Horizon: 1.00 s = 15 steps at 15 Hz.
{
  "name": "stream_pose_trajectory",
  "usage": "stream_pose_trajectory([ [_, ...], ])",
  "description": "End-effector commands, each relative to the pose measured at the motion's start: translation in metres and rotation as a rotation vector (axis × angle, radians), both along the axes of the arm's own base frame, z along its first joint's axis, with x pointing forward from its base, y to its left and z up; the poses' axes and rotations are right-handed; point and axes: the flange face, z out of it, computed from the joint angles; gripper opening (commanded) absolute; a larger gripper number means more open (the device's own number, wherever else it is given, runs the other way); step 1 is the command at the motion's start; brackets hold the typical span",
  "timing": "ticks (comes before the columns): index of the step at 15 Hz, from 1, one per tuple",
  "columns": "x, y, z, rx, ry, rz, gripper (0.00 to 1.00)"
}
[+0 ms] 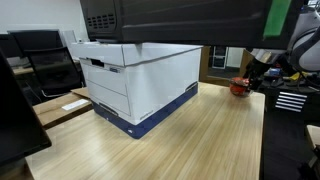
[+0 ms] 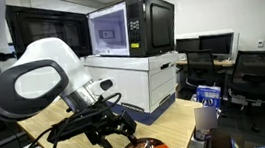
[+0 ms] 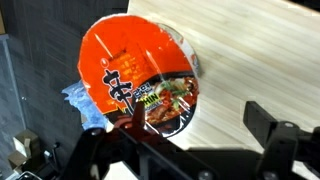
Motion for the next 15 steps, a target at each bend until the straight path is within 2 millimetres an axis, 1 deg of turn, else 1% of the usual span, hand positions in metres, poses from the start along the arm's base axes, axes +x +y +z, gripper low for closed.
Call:
stream_pose_trajectory([
  [1, 0.016, -0.016, -0.020, -0.023, -0.023, 0.009, 1.00],
  [6, 0.034, -0.041, -0.036, -0.081, -0.029, 0.027, 1.00],
  [9, 0.038, -0.053, -0.044, -0.107, -0.025, 0.015, 1.00],
  [10, 0.044, -0.056, -0.039, -0.110, -0.015, 0.007, 0.75],
  [11, 0.042, -0.058, -0.044, -0.121, 0.001, 0.000, 0.73],
  [12, 0.043, -0.060, -0.045, -0.127, 0.006, -0.011, 0.67],
  [15, 0.041, -0.064, -0.045, -0.144, 0.012, -0.037, 0.45],
])
